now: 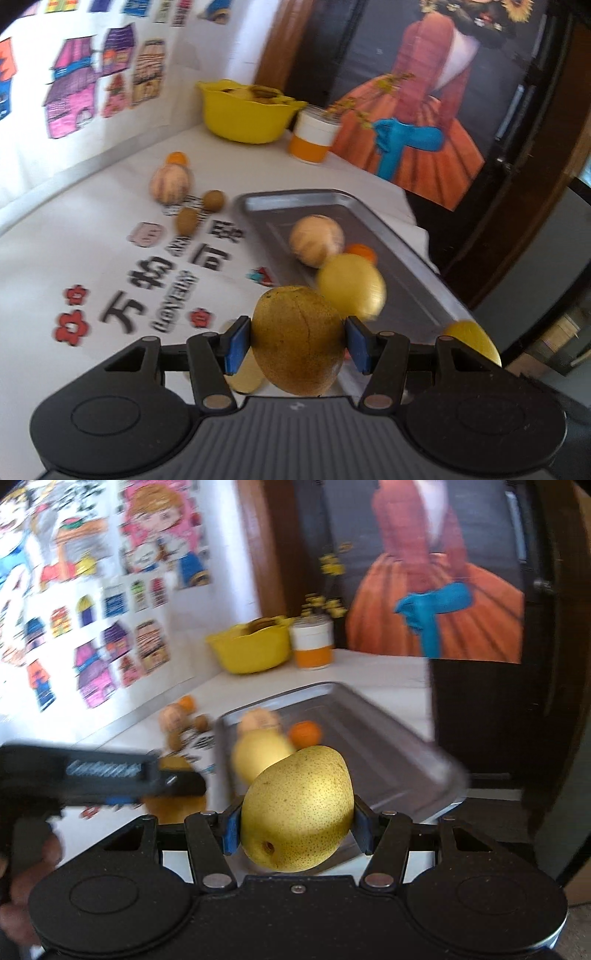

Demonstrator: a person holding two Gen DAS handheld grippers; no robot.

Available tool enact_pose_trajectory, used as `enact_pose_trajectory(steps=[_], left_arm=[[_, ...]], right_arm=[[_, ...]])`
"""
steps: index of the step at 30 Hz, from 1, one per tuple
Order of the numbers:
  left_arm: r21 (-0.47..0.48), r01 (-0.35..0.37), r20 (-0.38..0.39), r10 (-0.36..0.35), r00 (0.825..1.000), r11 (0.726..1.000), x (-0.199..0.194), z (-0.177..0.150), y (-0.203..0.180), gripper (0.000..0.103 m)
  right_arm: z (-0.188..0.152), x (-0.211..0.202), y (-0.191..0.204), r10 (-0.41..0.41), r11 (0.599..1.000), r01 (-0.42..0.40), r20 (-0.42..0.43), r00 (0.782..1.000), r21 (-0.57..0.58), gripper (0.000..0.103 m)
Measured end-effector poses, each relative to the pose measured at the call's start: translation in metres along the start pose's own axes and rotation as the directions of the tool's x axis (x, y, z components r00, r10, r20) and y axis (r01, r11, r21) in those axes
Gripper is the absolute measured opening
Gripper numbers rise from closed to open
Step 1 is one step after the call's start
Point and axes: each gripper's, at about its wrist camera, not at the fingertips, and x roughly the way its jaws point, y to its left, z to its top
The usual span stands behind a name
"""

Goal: Organize fruits
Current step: 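Carry the brown fruit and the yellow pear over the metal tray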

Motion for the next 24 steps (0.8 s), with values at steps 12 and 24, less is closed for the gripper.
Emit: enact_pose_trajectory(steps=[12, 24], left_arm=[[0.099, 0.094, -0.048, -0.089, 0.995, 0.991, 0.014, -0.015, -0.05, 0.059], [0.182, 0.096, -0.062, -0.086, 0.994, 0.979, 0.025, -0.024, -0.068, 0.059]], right_arm=[[0.031, 0.028, -0.053, -0.04, 0.999, 0.039, 0.022, 0.999, 0.021, 0.058], [0.036, 0.074, -0.049, -0.009, 1.0, 0.009, -0.053, 0.999, -0.002, 0.058]])
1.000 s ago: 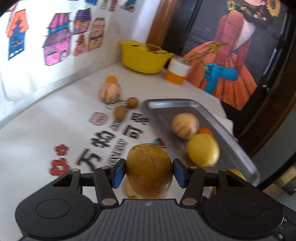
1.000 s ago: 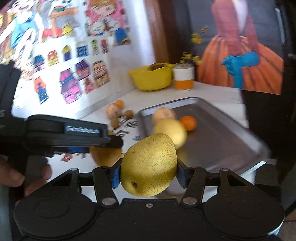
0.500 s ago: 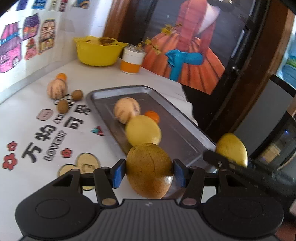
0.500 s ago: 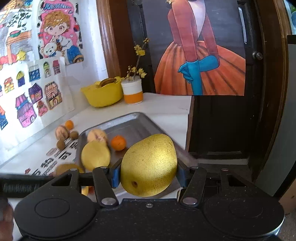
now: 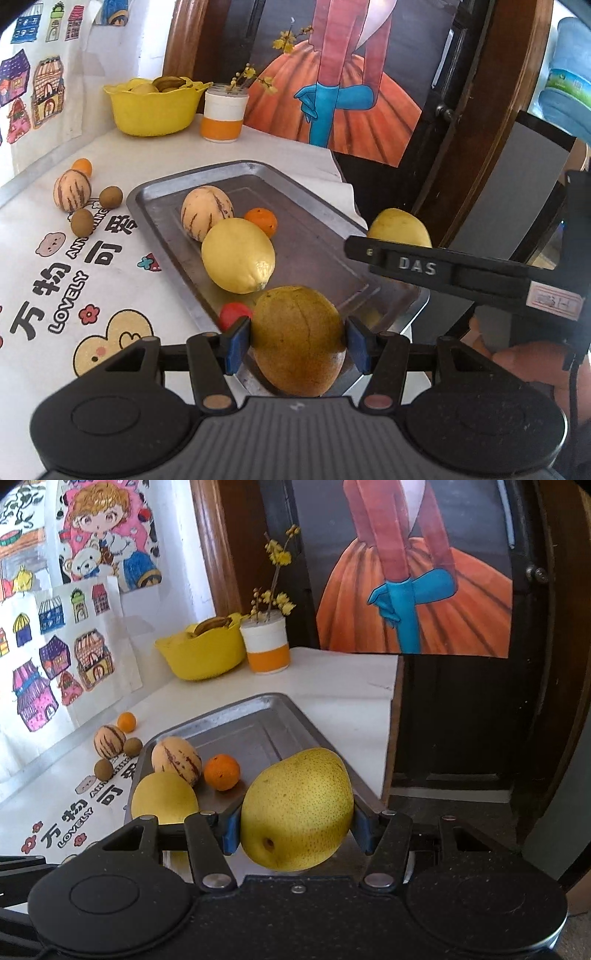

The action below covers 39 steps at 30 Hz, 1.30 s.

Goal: Organize fruits
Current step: 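Carry the brown fruit and the yellow pear over the metal tray, then lower both fruits onto the tray and open both tools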

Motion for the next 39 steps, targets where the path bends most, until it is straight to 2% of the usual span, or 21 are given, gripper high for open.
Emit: enact_pose_trajectory(steps=[11, 17, 23, 26, 28, 31, 37, 39], left_arm=[[0.0, 0.008, -0.013, -0.008, 1.0, 1.0, 0.006, 0.001, 0.004, 0.059], [0.002, 0.007, -0.017, -0.007, 1.0, 1.0, 0.004, 0.001, 0.005, 0.06], [0.026, 0.007, 0.001, -0.007, 1.0, 1.0, -0.007, -0.001, 0.003, 0.062], [0.033, 0.006, 0.018, -0.007, 1.0, 0.999, -0.016, -0.002, 0.003, 0.068], [0.027, 0.003, 0.031, -0.004, 1.0, 1.0, -0.024, -0.004, 0.005, 0.074], [0.011, -0.005, 0.06, 0.005, 0.998, 1.0, -0.038, -0.005, 0.011, 0.082], [-0.045, -0.069, 0.134, 0.074, 0.988, 0.997, -0.064, -0.006, 0.028, 0.102], [-0.065, -0.095, 0.158, 0.104, 0.982, 0.993, -0.073, -0.007, 0.036, 0.102]], right_arm=[[-0.006, 0.012, 0.008, 0.002, 1.0, -0.002, -0.043, 0.999, 0.004, 0.059], [-0.002, 0.005, 0.012, 0.002, 1.0, -0.002, -0.009, 1.0, -0.011, 0.059], [0.0, -0.01, 0.01, -0.012, 1.0, 0.012, 0.02, 1.0, 0.004, 0.067], [0.001, -0.023, 0.01, -0.022, 1.0, 0.022, 0.054, 0.998, 0.007, 0.078], [0.001, -0.034, 0.011, -0.035, 0.999, 0.034, 0.084, 0.996, 0.008, 0.093], [0.003, -0.048, 0.014, -0.055, 0.998, 0.055, 0.117, 0.992, 0.002, 0.1], [0.0, -0.076, 0.024, -0.074, 0.997, 0.078, 0.159, 0.984, -0.021, 0.102], [-0.003, -0.083, 0.029, -0.07, 0.997, 0.075, 0.163, 0.984, -0.025, 0.102]])
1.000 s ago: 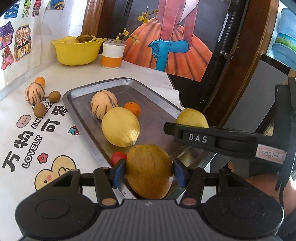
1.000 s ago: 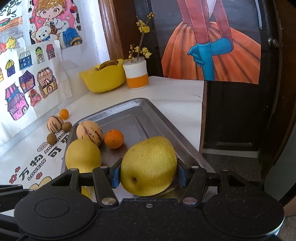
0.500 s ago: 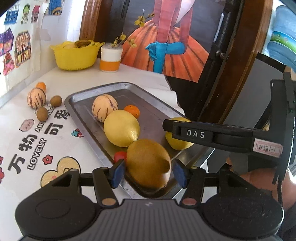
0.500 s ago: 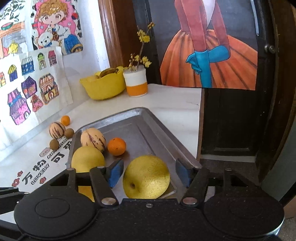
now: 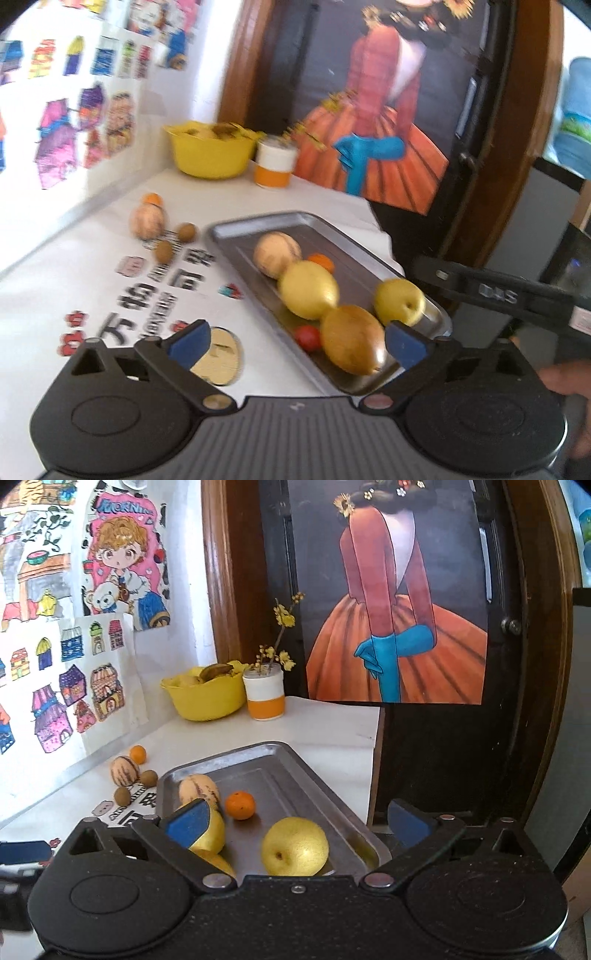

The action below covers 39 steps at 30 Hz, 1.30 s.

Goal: Organize fruits
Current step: 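Lower both fruits onto the tray and open both tools, then move both open tools away from the tray toward the remaining fruits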

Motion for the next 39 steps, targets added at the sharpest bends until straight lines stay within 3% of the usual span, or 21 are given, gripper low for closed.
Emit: enact_pose_trajectory(steps=[9, 25, 32, 39], left_arm=[[-0.091, -0.112, 0.026, 0.115, 0.993, 0.99, -0.026, -0.003, 0.044, 0.102], [-0.232, -0.291, -0.008, 0.297, 0.955, 0.928, -0.057, -0.021, 0.135, 0.102], [-0.243, -0.339, -0.017, 0.345, 0.938, 0.909, -0.063, -0.02, 0.165, 0.102], [-0.203, -0.365, 0.011, 0.375, 0.927, 0.909, -0.059, 0.002, 0.178, 0.103]], right_arm=[[-0.017, -0.026, 0.041, 0.051, 0.995, -0.056, -0.066, 0.996, -0.078, 0.102], [-0.046, -0.024, 0.124, 0.168, 0.955, -0.216, -0.232, 0.958, -0.204, 0.102], [-0.04, -0.009, 0.152, 0.214, 0.932, -0.275, -0.253, 0.943, -0.237, 0.102], [-0.012, 0.016, 0.171, 0.244, 0.918, -0.295, -0.209, 0.947, -0.265, 0.102]])
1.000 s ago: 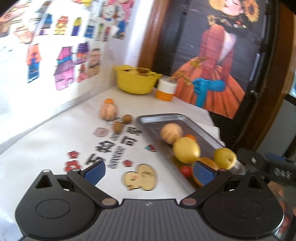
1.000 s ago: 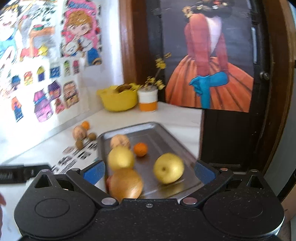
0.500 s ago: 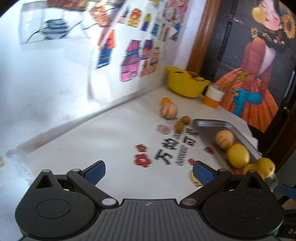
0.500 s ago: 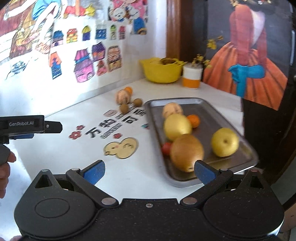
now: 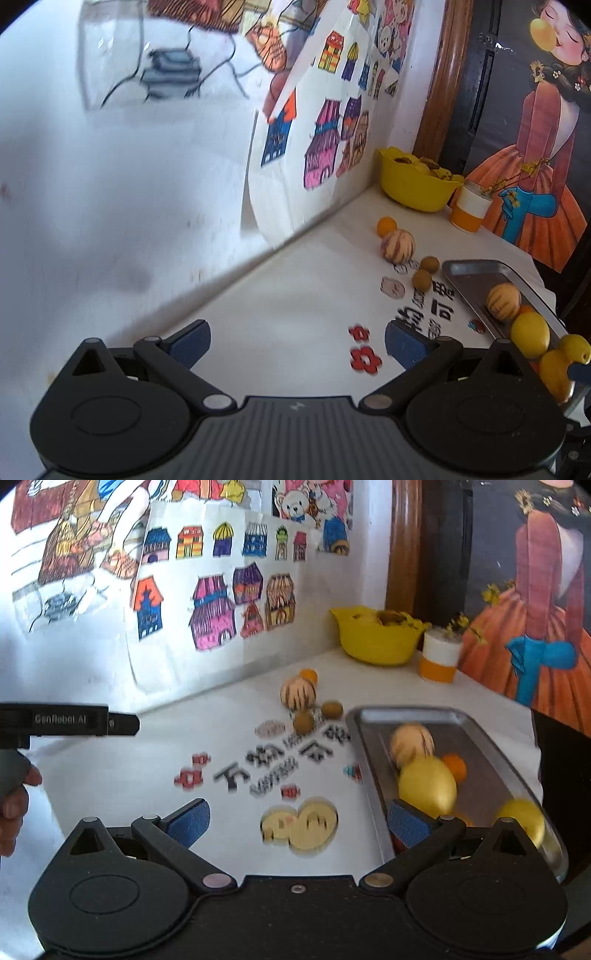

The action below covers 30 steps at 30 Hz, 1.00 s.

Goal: Organize fruits
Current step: 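Move both open tools away from the tray toward the remaining fruits, then grasp the striped pepino melon with the left tool while the right tool grasps a small brown round fruit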

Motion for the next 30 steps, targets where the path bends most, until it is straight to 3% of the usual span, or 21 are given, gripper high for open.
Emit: enact_pose_trajectory(steps=[8, 18, 30], left_arm=[[0.052, 0.041, 0.001, -0.041, 0.999, 0.998, 0.021, 0.034, -0.012, 0.102], [0.13, 0.122, -0.019, -0.121, 0.993, 0.984, 0.074, 0.065, -0.055, 0.102], [0.229, 0.176, -0.063, -0.166, 0.984, 0.957, 0.147, 0.076, -0.079, 0.102]], right_arm=[[0.046, 0.039, -0.007, -0.01, 0.999, 0.012, 0.064, 0.998, -0.043, 0.102], [0.05, 0.104, -0.014, 0.016, 0.999, -0.017, 0.005, 1.0, 0.033, 0.102], [0.043, 0.16, -0.017, 0.033, 0.997, -0.03, -0.048, 0.998, 0.066, 0.08]])
